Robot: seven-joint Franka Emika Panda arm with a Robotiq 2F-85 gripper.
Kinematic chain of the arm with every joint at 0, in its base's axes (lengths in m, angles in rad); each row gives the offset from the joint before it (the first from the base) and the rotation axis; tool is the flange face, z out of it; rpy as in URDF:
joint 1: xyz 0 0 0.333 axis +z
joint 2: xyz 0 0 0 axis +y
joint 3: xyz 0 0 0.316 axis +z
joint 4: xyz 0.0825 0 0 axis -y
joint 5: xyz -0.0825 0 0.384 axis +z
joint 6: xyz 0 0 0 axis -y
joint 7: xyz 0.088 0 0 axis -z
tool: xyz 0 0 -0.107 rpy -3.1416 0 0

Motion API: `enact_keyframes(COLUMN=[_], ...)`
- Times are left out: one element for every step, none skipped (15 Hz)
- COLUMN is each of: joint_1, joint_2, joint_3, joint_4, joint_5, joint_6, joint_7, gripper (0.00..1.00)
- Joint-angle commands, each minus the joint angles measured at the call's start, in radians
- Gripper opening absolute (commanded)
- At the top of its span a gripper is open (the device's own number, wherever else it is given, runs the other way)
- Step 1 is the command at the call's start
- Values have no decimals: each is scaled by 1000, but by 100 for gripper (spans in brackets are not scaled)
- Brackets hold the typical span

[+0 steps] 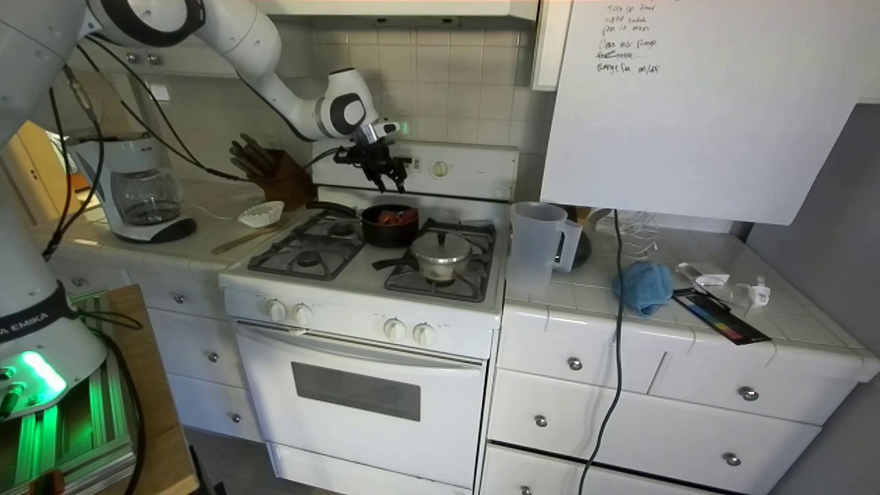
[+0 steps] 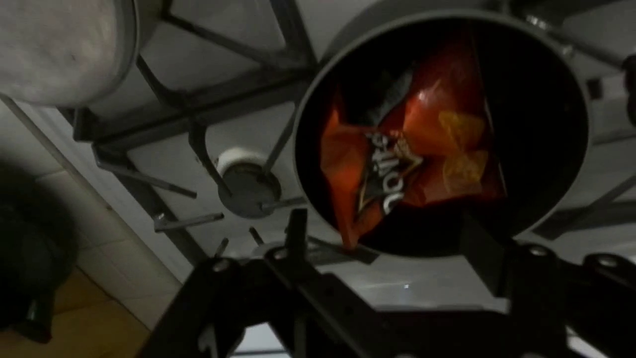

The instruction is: Remove the chip packet from the pot, then put the pot on plate

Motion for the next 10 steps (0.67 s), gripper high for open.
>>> enact_keyframes(joint_1=[-19, -21, -22, -20, -17, -16, -13, -12, -10, -8], joint_2=[-74, -66, -47, -20, 0, 26, 47, 67, 86, 105], joint_3=[30, 34, 36, 33, 29, 29, 26, 28, 27, 29], joint_4=[-106, -104, -96, -81, -67, -47, -31, -14, -1, 13], joint_5=[23, 23, 26, 31, 33, 37, 37, 40, 40, 41], joint_6=[-96, -106, -96, -71, -71, -62, -53, -57, -60, -50], joint_7=[-58, -62, -54, -27, -10, 2, 13, 14, 17, 18], gripper=[100, 100, 100, 100, 100, 100, 100, 100, 100, 100])
